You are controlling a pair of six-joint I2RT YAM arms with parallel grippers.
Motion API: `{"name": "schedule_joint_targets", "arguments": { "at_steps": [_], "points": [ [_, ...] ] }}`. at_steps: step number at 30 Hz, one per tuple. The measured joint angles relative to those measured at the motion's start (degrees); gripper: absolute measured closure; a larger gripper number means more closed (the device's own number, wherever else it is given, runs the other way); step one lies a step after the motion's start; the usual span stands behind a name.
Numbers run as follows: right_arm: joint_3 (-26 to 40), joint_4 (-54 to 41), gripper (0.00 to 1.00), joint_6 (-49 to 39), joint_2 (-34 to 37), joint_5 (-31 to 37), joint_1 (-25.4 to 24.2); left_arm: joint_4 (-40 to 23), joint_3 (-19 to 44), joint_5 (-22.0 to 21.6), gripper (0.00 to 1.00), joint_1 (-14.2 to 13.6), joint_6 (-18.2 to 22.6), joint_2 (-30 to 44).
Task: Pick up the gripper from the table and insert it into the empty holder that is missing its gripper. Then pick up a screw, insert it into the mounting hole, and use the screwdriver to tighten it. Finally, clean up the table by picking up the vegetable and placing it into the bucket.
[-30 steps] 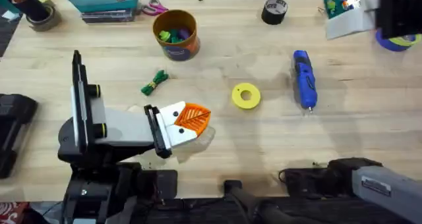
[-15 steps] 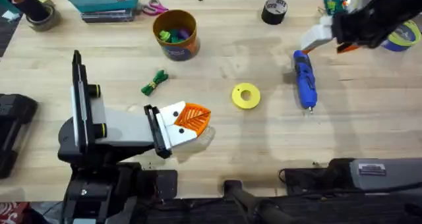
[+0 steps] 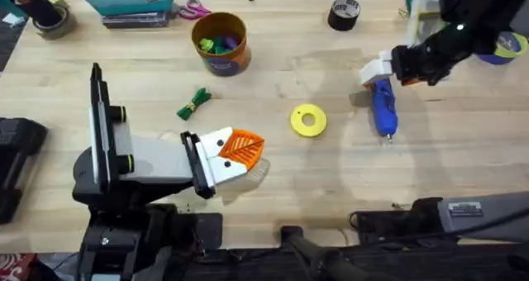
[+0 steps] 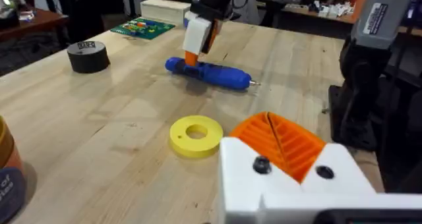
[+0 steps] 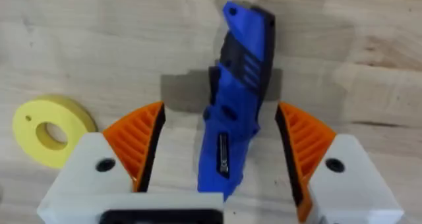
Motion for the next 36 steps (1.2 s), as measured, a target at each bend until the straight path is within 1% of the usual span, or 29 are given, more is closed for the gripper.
{"name": "schedule_joint_targets", "arguments": {
  "at_steps": [6,13,17,22,36],
  "points": [
    [-0.2,4.7,0.005,0.11,4.47,0.33,0.01,0.0,0.0,0.0,0.996,0.0,0.0,0.0],
    [-0.31,8.12,0.005,1.81,5.93,4.81,-0.02,0.0,0.0,0.0,0.996,0.0,0.0,0.0],
    [-0.31,7.95,0.005,2.05,6.17,5.48,-0.02,0.0,0.0,0.0,0.996,0.0,0.0,0.0],
    [-0.33,5.92,0.004,2.23,8.43,5.66,0.01,0.0,0.0,0.0,0.996,0.0,-0.01,0.0],
    [-0.41,7.02,0.005,2.23,10.13,4.75,0.02,0.0,0.0,0.0,0.996,0.0,0.0,0.0]
  ]
}}
